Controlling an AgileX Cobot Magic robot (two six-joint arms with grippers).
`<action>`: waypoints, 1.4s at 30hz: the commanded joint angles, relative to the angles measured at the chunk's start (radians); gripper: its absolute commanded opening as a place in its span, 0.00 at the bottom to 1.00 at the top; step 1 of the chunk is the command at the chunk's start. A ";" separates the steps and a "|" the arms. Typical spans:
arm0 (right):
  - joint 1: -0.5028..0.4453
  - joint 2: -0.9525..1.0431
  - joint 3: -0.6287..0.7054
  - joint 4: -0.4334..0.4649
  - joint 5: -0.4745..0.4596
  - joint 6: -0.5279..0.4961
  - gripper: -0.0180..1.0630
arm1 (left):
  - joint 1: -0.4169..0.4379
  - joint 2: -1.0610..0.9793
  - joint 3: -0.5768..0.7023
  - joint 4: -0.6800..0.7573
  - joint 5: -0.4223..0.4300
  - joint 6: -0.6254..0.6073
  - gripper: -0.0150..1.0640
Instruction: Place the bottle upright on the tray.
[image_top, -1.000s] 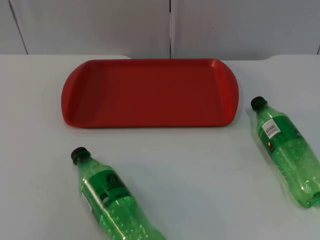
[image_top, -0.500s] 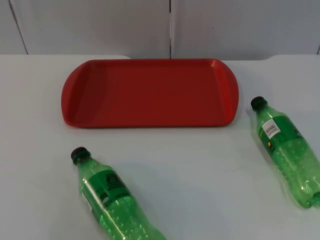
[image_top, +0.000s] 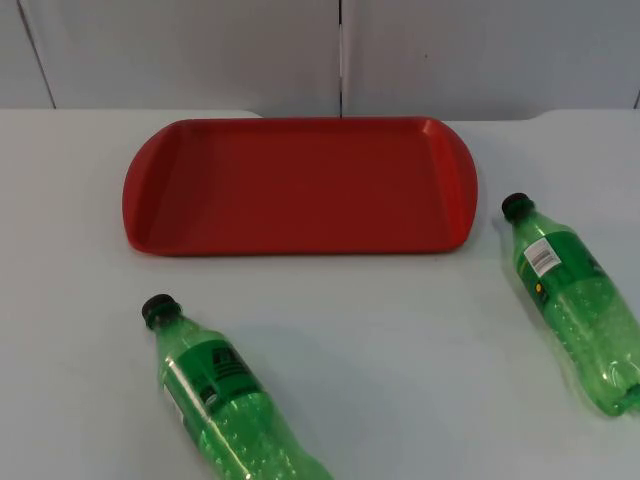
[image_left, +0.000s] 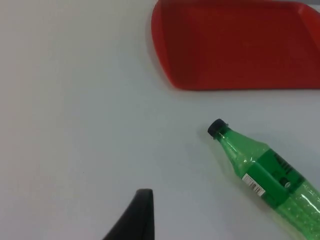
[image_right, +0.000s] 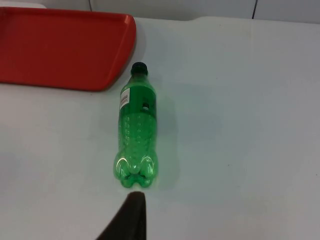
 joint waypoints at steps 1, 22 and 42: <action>-0.005 -0.004 0.001 0.002 0.001 -0.003 0.99 | 0.003 0.027 -0.021 -0.012 -0.007 -0.009 0.99; -0.005 -0.004 0.001 0.002 0.001 -0.002 0.99 | 0.003 0.283 -0.110 -0.131 -0.005 -0.032 0.99; -0.005 -0.004 0.001 0.002 0.001 -0.002 0.99 | 0.003 0.649 -0.110 -0.217 -0.011 -0.041 0.99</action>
